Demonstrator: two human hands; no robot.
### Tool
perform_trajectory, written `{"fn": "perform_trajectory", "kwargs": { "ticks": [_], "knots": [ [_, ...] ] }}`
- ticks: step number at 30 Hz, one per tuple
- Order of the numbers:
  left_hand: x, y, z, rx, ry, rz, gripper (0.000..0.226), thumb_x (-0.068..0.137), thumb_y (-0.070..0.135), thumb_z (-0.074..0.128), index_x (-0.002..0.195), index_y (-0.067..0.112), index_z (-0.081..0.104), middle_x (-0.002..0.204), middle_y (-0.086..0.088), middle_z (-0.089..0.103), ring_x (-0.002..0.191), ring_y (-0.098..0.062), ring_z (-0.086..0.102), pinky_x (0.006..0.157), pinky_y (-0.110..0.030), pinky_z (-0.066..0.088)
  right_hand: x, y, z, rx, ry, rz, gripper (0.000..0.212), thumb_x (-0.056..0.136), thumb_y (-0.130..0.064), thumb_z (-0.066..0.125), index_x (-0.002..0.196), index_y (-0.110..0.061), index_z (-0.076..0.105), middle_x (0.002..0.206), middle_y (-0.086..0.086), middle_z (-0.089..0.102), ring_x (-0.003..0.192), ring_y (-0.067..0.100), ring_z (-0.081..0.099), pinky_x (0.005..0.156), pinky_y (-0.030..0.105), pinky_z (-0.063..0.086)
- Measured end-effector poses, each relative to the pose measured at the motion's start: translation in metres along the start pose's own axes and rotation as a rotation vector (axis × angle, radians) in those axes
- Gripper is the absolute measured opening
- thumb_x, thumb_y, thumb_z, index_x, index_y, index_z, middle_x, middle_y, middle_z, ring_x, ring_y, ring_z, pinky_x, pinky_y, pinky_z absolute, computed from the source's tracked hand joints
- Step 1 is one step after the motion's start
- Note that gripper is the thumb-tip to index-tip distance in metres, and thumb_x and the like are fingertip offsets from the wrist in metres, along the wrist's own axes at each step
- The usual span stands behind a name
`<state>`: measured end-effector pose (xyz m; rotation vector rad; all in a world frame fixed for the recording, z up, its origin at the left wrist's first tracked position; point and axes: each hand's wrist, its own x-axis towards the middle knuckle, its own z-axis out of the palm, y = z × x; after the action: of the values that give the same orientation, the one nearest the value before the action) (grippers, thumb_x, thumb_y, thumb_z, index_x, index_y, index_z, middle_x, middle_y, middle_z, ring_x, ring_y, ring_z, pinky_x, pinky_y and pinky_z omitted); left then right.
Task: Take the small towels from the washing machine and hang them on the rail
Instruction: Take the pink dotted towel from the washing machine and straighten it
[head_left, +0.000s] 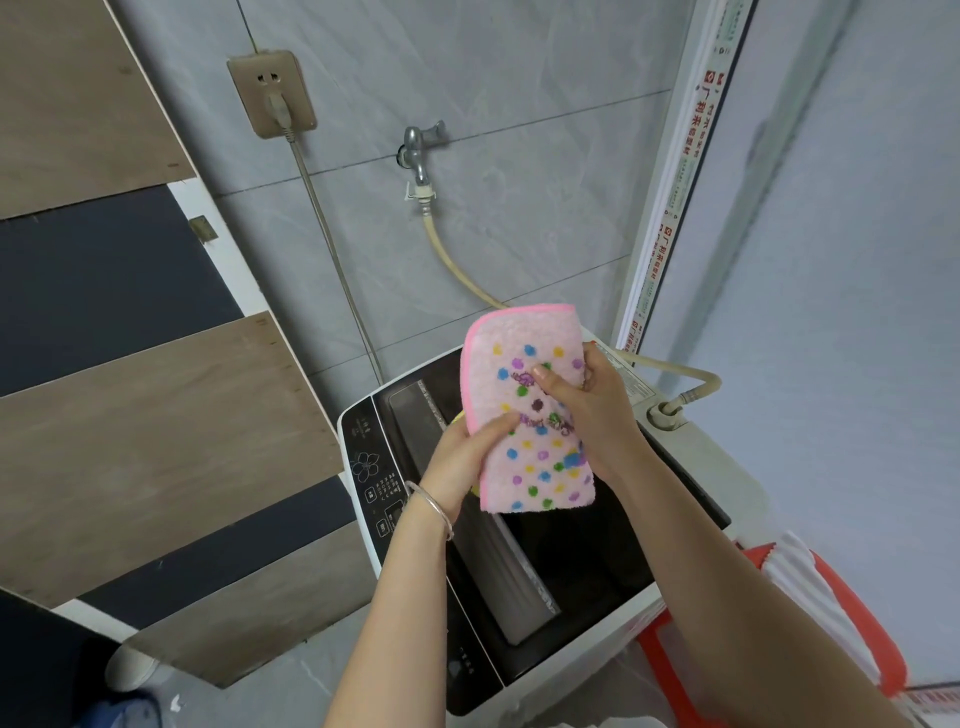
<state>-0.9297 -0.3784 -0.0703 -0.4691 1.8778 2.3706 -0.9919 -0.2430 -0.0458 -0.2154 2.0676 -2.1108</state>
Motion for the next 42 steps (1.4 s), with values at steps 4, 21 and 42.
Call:
{"fn": "perform_trajectory", "kwargs": {
  "ticks": [4,21,42],
  "knots": [
    [0.003,-0.006,0.001,0.041,0.039,0.001,0.026,0.087,0.022,0.059,0.109,0.007,0.061,0.098,-0.005,0.071,0.079,-0.012,0.07,0.067,-0.024,0.058,0.005,0.003,-0.002,-0.03,0.115,0.019,0.036,0.08,-0.025,0.07,0.109,-0.015,0.052,0.107,0.005,0.066,0.092,0.019,0.068,0.081,0.046,0.057],
    [0.012,-0.008,0.045,0.001,0.154,0.068,0.021,0.094,0.024,0.048,0.111,0.013,0.055,0.102,-0.008,0.068,0.093,-0.023,0.067,0.078,-0.035,0.057,0.012,0.008,-0.049,0.04,0.07,0.178,0.058,0.088,-0.025,0.06,0.138,-0.023,0.03,0.093,-0.013,0.06,0.081,0.003,0.063,0.065,0.021,0.05],
    [0.002,-0.032,0.136,0.115,0.31,0.125,0.07,0.087,0.011,0.058,0.143,0.029,0.019,0.138,-0.006,0.041,0.12,-0.027,0.052,0.098,-0.049,0.048,-0.018,0.015,-0.142,-0.166,0.001,0.085,0.043,0.084,-0.011,0.064,0.111,-0.042,0.053,0.122,-0.003,0.053,0.105,0.015,0.06,0.079,0.036,0.058]
  ]
}}
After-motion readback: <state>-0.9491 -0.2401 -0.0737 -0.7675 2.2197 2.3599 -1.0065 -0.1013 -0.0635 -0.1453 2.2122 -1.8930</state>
